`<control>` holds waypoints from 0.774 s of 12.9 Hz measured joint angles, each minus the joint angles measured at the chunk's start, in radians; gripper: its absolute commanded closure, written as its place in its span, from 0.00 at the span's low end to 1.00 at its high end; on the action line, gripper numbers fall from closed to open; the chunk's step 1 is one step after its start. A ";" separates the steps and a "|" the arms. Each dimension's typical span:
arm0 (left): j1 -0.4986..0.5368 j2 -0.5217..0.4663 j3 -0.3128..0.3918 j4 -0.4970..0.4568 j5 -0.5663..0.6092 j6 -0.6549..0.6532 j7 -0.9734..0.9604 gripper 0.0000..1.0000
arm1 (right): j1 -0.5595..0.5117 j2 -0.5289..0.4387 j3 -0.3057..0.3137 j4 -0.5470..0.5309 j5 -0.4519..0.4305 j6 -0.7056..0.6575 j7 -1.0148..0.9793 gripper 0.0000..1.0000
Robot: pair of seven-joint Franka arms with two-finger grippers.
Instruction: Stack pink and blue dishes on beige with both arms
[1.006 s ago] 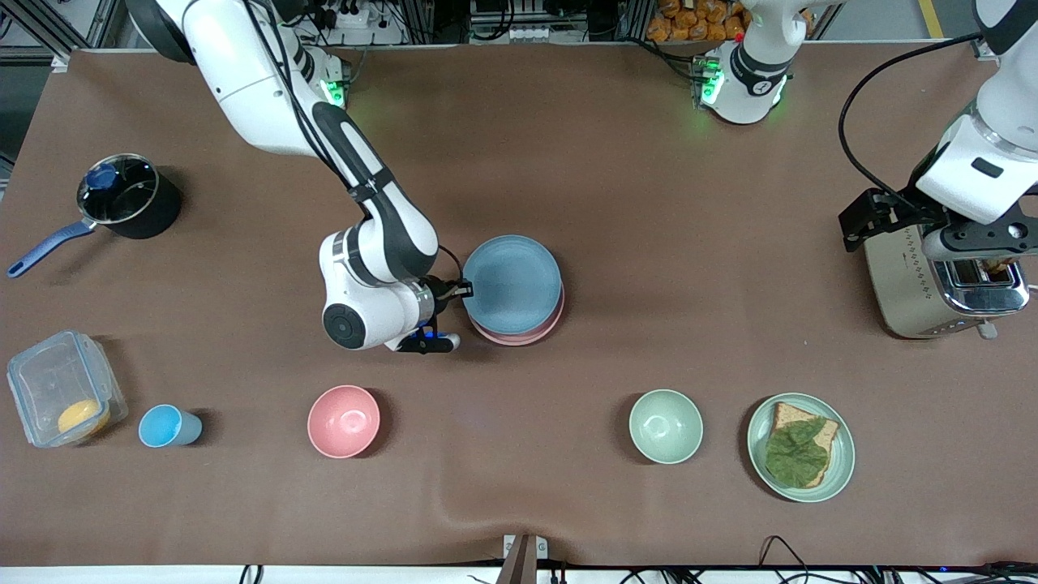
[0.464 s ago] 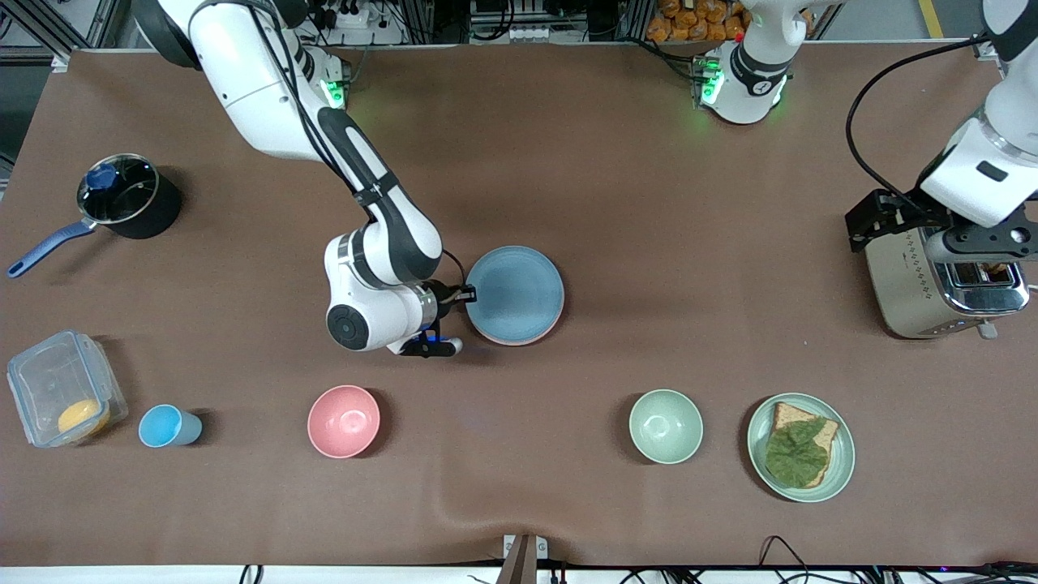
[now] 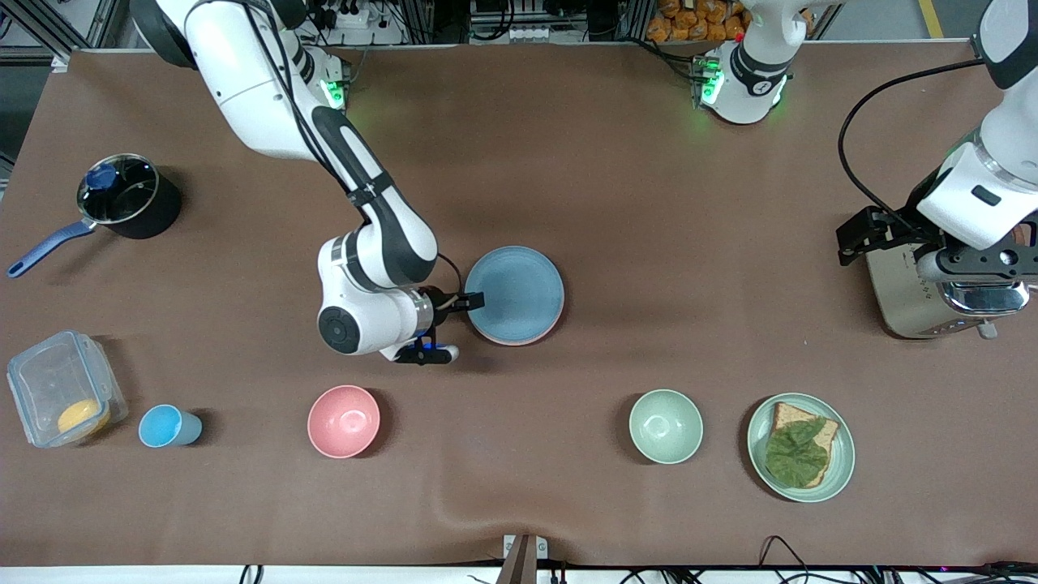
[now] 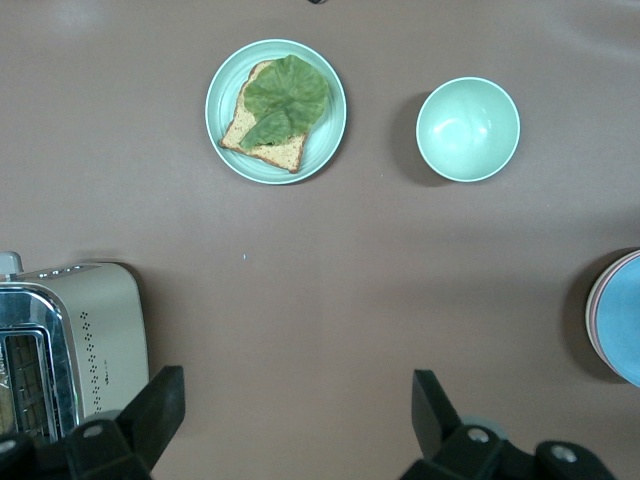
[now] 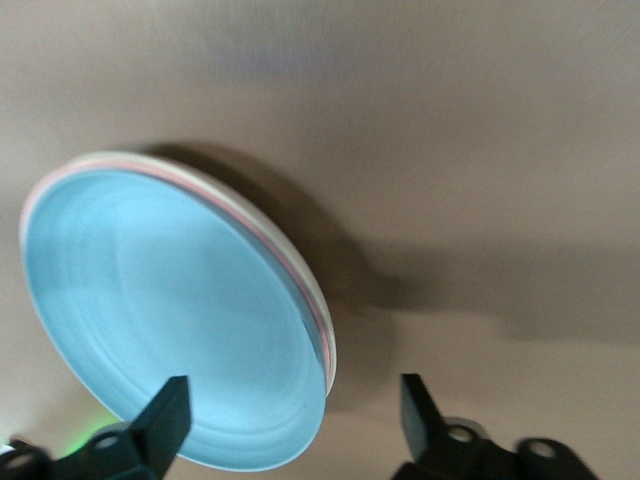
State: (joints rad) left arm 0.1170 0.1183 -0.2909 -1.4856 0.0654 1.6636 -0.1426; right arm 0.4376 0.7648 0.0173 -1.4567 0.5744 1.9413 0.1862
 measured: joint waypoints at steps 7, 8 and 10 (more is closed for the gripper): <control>-0.063 -0.025 0.080 0.002 -0.011 -0.019 0.035 0.00 | -0.205 -0.041 -0.017 0.064 -0.071 -0.246 -0.016 0.00; -0.071 -0.029 0.099 0.003 -0.018 -0.027 0.044 0.00 | -0.226 -0.056 -0.017 0.065 -0.114 -0.263 -0.017 0.00; -0.076 -0.033 0.116 0.003 -0.026 -0.055 0.104 0.00 | -0.262 -0.089 -0.017 0.066 -0.209 -0.286 -0.021 0.00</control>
State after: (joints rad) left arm 0.0406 0.0851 -0.1749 -1.4827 0.0396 1.6090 -0.0385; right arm 0.1757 0.6757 -0.0001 -1.3902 0.3651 1.6550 0.1654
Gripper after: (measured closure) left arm 0.000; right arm 0.000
